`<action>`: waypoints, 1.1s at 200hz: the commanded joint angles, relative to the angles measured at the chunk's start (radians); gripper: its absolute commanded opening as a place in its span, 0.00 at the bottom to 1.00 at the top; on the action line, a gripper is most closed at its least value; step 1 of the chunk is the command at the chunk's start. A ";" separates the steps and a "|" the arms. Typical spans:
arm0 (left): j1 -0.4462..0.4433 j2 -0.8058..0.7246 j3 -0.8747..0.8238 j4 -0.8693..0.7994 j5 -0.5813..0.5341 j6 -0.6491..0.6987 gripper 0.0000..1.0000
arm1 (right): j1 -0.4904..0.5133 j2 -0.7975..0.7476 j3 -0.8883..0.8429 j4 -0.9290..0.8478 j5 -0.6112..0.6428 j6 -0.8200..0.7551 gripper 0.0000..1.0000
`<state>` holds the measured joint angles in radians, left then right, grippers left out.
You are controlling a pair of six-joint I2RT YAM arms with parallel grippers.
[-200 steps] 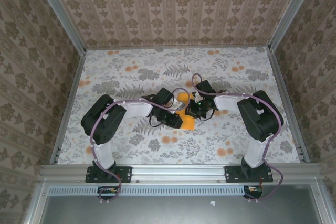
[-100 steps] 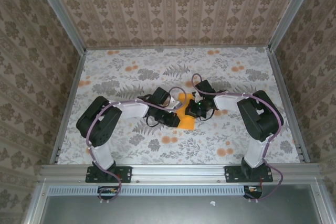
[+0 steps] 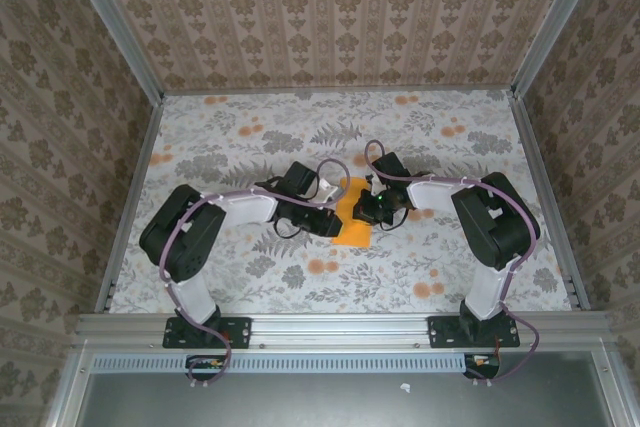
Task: Fold a paper plane with a square sheet of paper (fold left side to right side)
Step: Fold the triangle a second time at the center of the table.
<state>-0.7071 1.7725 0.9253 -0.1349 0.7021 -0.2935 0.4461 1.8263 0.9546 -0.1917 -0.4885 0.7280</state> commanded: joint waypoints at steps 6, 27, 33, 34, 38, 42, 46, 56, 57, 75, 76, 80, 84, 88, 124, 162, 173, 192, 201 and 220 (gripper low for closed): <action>-0.005 0.035 0.020 -0.044 -0.022 0.035 0.13 | 0.006 0.045 -0.006 -0.105 0.063 -0.016 0.04; -0.005 0.043 0.018 -0.046 -0.052 0.033 0.13 | 0.004 0.042 -0.006 -0.103 0.062 -0.018 0.04; -0.004 0.047 0.016 -0.047 -0.066 0.032 0.13 | 0.005 0.040 -0.008 -0.102 0.062 -0.018 0.04; -0.003 0.048 0.015 -0.047 -0.075 0.032 0.13 | 0.005 0.040 -0.008 -0.103 0.061 -0.018 0.04; -0.004 0.051 0.015 -0.048 -0.085 0.031 0.12 | 0.005 0.039 -0.008 -0.101 0.060 -0.019 0.04; -0.005 0.053 0.017 -0.048 -0.086 0.031 0.12 | 0.005 0.038 -0.008 -0.098 0.059 -0.020 0.04; -0.005 0.057 0.014 -0.048 -0.090 0.031 0.12 | 0.005 0.035 -0.007 -0.096 0.059 -0.022 0.04; -0.006 0.063 0.013 -0.048 -0.097 0.031 0.11 | 0.004 0.026 -0.011 -0.083 0.052 -0.025 0.04; -0.007 0.063 0.013 -0.048 -0.097 0.031 0.11 | 0.005 0.025 -0.010 -0.082 0.052 -0.025 0.04; -0.012 0.067 0.005 -0.049 -0.114 0.032 0.10 | 0.005 -0.009 -0.014 -0.056 0.041 -0.038 0.04; -0.012 0.067 0.005 -0.049 -0.114 0.031 0.10 | 0.005 -0.012 -0.015 -0.055 0.041 -0.040 0.04; -0.013 0.067 0.004 -0.049 -0.115 0.033 0.10 | 0.005 -0.022 -0.016 -0.052 0.041 -0.043 0.04; -0.015 0.067 0.002 -0.049 -0.117 0.034 0.10 | 0.006 -0.034 -0.017 -0.051 0.041 -0.047 0.04; -0.017 0.068 0.001 -0.051 -0.120 0.033 0.10 | 0.005 -0.044 -0.017 -0.050 0.041 -0.052 0.04; -0.039 0.078 0.007 -0.066 -0.158 0.037 0.10 | 0.006 -0.124 -0.021 -0.089 0.021 -0.100 0.03; -0.060 0.081 0.012 -0.092 -0.217 0.046 0.10 | 0.024 -0.133 -0.037 -0.119 -0.019 -0.118 0.01; -0.065 0.081 0.013 -0.106 -0.239 0.050 0.10 | 0.033 -0.118 -0.038 -0.105 -0.032 -0.114 0.00; -0.071 0.081 0.017 -0.118 -0.255 0.051 0.10 | 0.048 -0.094 -0.029 -0.094 -0.041 -0.107 0.00; -0.072 0.081 0.019 -0.121 -0.260 0.051 0.10 | 0.055 -0.084 -0.020 -0.096 -0.042 -0.108 0.00; -0.074 0.083 0.023 -0.129 -0.271 0.053 0.10 | 0.066 -0.065 -0.004 -0.092 -0.045 -0.108 0.00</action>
<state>-0.7692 1.8229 0.9539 -0.1829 0.5198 -0.2691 0.4976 1.7309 0.9329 -0.2630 -0.5079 0.6304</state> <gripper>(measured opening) 0.099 0.048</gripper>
